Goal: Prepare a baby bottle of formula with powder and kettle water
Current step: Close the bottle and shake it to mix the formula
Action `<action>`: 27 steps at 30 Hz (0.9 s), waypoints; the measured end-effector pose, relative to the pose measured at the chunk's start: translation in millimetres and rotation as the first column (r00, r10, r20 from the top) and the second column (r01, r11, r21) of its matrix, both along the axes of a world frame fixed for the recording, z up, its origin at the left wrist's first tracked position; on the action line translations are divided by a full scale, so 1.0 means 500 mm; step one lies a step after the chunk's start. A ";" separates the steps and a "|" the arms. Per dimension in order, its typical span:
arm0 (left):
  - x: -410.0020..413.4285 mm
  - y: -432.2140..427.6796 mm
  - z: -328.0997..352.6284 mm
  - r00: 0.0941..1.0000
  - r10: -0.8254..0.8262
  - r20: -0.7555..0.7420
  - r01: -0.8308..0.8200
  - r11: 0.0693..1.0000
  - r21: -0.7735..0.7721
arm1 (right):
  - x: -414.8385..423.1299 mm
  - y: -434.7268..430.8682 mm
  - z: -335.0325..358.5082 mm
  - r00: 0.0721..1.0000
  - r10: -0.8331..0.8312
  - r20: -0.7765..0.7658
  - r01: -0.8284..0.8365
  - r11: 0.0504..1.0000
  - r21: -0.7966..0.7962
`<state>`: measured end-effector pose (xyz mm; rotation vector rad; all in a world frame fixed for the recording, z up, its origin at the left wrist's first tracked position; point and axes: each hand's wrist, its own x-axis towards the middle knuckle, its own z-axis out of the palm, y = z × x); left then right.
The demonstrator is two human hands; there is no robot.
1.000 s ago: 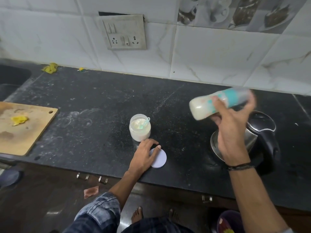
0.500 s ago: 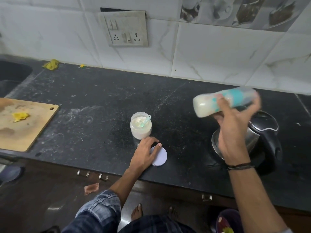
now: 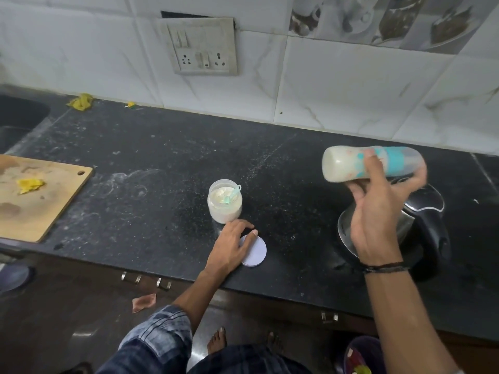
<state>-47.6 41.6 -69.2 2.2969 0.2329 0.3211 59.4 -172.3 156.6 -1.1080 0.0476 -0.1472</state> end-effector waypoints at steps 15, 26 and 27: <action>-0.001 -0.001 -0.001 1.000 0.003 0.006 -0.002 1.000 -0.011 | 0.005 0.000 -0.002 0.999 0.030 0.017 -0.030 1.000 0.005; -0.002 0.001 0.001 1.000 -0.010 -0.008 0.010 1.000 -0.007 | 0.000 -0.002 -0.020 0.981 0.189 -0.038 -0.193 0.968 -0.159; 0.000 0.001 0.002 1.000 -0.015 -0.011 0.014 1.000 -0.009 | -0.003 -0.005 -0.018 0.984 0.179 -0.025 -0.180 0.973 -0.144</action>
